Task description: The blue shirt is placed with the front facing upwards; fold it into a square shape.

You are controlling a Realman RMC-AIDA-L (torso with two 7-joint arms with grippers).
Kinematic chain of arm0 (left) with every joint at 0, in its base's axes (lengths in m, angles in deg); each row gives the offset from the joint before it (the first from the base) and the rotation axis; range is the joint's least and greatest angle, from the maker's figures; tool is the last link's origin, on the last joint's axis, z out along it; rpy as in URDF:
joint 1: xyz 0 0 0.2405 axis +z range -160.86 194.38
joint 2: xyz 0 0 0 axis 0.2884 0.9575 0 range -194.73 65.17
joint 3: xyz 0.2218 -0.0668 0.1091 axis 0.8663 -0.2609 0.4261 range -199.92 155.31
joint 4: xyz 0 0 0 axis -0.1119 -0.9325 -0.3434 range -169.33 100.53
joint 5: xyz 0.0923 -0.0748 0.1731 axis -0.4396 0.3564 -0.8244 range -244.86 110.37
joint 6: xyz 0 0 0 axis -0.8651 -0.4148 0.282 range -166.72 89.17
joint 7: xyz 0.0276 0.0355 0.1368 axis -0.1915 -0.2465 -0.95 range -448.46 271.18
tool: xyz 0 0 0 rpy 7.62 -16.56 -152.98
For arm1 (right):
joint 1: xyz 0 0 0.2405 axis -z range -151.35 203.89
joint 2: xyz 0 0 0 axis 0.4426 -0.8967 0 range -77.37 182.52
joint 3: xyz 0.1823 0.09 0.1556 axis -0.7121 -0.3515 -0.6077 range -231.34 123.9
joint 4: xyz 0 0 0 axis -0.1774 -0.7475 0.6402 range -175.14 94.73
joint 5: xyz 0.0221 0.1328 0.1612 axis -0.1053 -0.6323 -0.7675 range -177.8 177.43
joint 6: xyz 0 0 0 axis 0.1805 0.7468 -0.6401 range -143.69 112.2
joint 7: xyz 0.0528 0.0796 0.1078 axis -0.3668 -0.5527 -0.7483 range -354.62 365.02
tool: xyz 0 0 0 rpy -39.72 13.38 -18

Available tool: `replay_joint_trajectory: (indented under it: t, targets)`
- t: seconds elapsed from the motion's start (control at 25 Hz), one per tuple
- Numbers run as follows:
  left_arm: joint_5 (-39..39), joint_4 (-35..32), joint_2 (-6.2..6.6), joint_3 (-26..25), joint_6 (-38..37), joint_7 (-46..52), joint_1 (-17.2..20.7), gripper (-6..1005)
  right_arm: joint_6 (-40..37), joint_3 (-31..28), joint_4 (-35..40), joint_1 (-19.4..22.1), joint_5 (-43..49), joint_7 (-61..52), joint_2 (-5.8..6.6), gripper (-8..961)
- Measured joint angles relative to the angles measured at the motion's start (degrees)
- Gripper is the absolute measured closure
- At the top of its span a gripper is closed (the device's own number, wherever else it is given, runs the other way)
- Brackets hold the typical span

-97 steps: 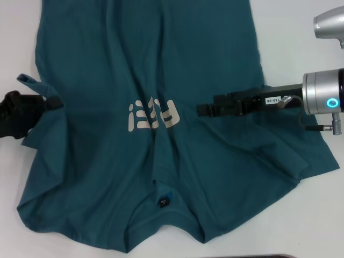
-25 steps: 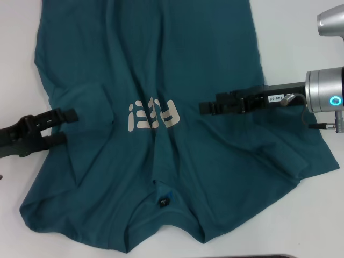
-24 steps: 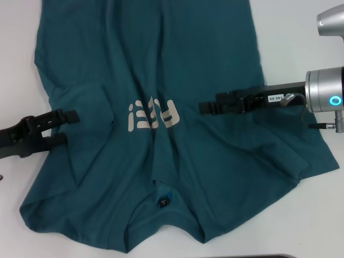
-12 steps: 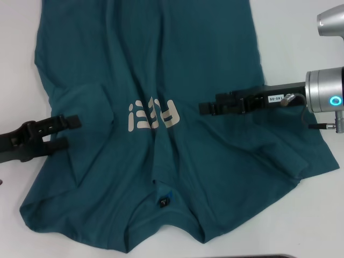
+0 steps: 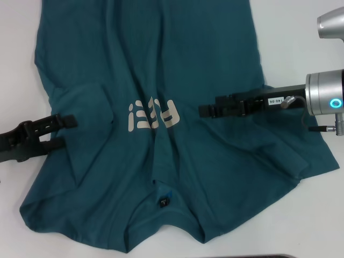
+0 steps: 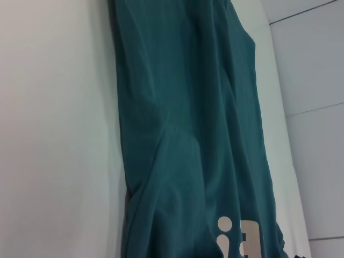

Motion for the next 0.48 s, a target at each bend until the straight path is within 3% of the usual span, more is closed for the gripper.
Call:
replay_joint_trajectory:
  t: [0.48]
  targets:
    - [0.00,0.01,-0.82,1.34,-0.06,-0.66,-0.63,33,-0.04,0.00,0.00,0.10,0.00,0.00,-0.04,93]
